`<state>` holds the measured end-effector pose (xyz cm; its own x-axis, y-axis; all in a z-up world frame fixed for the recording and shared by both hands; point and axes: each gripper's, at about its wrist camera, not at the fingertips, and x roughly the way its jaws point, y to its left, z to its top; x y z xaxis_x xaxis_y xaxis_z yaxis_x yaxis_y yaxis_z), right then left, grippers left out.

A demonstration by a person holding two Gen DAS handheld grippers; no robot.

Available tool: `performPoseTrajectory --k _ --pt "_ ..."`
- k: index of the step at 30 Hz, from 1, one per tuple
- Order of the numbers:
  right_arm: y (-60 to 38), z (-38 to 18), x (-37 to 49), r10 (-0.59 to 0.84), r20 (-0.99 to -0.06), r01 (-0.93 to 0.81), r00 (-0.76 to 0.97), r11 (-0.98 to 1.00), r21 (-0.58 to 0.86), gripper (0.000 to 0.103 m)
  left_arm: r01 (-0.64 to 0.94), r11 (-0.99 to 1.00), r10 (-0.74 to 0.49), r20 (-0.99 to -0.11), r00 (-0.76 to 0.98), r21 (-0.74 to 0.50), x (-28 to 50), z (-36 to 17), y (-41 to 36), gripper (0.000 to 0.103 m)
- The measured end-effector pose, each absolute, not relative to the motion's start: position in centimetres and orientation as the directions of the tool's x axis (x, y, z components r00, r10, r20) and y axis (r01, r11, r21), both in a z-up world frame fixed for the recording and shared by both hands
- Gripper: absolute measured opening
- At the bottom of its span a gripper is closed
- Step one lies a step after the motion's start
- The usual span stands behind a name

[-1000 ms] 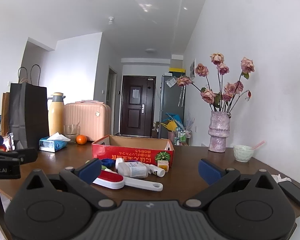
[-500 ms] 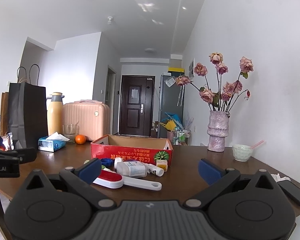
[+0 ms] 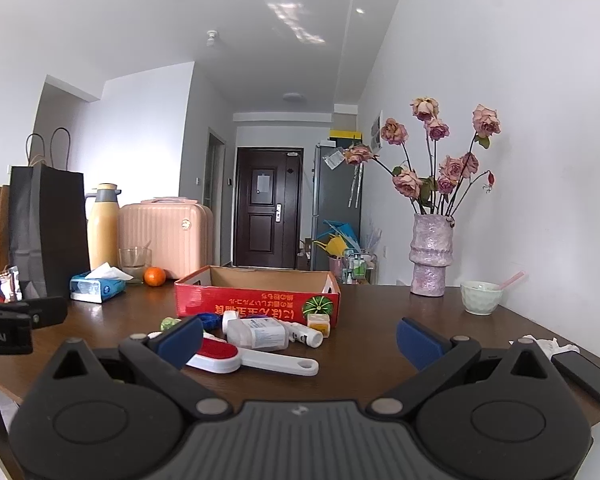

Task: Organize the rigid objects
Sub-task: 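Lower the left tool onto the red-and-white lint brush and close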

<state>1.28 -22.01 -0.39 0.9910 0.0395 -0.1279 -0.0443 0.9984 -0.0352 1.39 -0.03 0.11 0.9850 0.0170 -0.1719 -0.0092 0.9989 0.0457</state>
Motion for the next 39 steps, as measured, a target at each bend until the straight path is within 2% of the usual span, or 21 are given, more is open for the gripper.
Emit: performPoseTrajectory --k 7,13,16,20,23,25,27,28,30,32,36,39 --pt "-22.4 -1.1 3.6 -0.002 -0.127 -0.004 0.992 0.999 -0.045 0.103 0.012 1.000 -0.010 -0.234 0.972 0.007 4.6 -1.0 0.7 0.103" --pt "-23.0 -2.7 8.1 -0.015 -0.185 0.011 0.983 1.000 -0.021 0.103 0.099 0.995 -0.096 -0.295 0.951 -0.005 9.5 -2.2 1.2 0.103" --pt "-23.6 -3.4 10.4 -0.011 -0.209 0.009 0.978 1.000 -0.013 0.103 0.082 0.997 -0.076 -0.346 0.935 0.001 12.6 -3.1 1.5 0.103" --pt "-24.8 -4.0 14.3 0.029 -0.294 -0.036 0.955 0.999 -0.018 0.103 0.090 0.994 -0.106 -0.299 0.948 -0.065 15.4 -4.0 2.6 0.103" --pt "-25.6 -4.0 17.1 0.058 -0.395 -0.066 0.917 0.998 -0.008 0.103 0.176 0.980 -0.199 -0.435 0.878 -0.094 19.3 -3.5 2.9 0.103" --pt "-26.2 -4.0 18.7 0.046 -0.441 -0.034 0.896 0.999 0.034 0.101 0.207 0.962 -0.271 -0.517 0.812 -0.179 22.2 -3.6 3.5 0.103" --pt "-26.7 -4.1 20.2 0.067 -0.469 -0.043 0.881 0.997 0.063 0.090 0.210 0.947 -0.313 -0.549 0.775 -0.243 24.5 -3.8 3.9 0.103" --pt "-26.8 -4.2 20.7 0.073 -0.475 -0.048 0.877 0.997 0.065 0.079 0.213 0.949 -0.311 -0.559 0.768 -0.235 25.4 -3.8 3.8 0.103" --pt "-26.9 -4.6 22.0 0.076 -0.498 -0.048 0.864 0.996 0.070 0.068 0.212 0.955 -0.294 -0.565 0.771 -0.209 26.4 -4.0 3.4 0.103" --pt "-27.1 -5.2 23.1 0.095 -0.525 -0.051 0.846 0.994 0.096 0.051 0.216 0.950 -0.310 -0.583 0.751 -0.227 27.7 -4.2 3.1 0.098" --pt "-27.5 -6.1 24.9 0.152 -0.567 -0.076 0.810 0.985 0.155 0.043 0.209 0.938 -0.339 -0.620 0.707 -0.275 29.3 -4.9 3.0 0.084" --pt "-27.5 -6.7 26.0 0.183 -0.597 -0.084 0.781 0.978 0.190 0.042 0.198 0.935 -0.347 -0.640 0.686 -0.295 29.8 -5.5 3.0 0.084"
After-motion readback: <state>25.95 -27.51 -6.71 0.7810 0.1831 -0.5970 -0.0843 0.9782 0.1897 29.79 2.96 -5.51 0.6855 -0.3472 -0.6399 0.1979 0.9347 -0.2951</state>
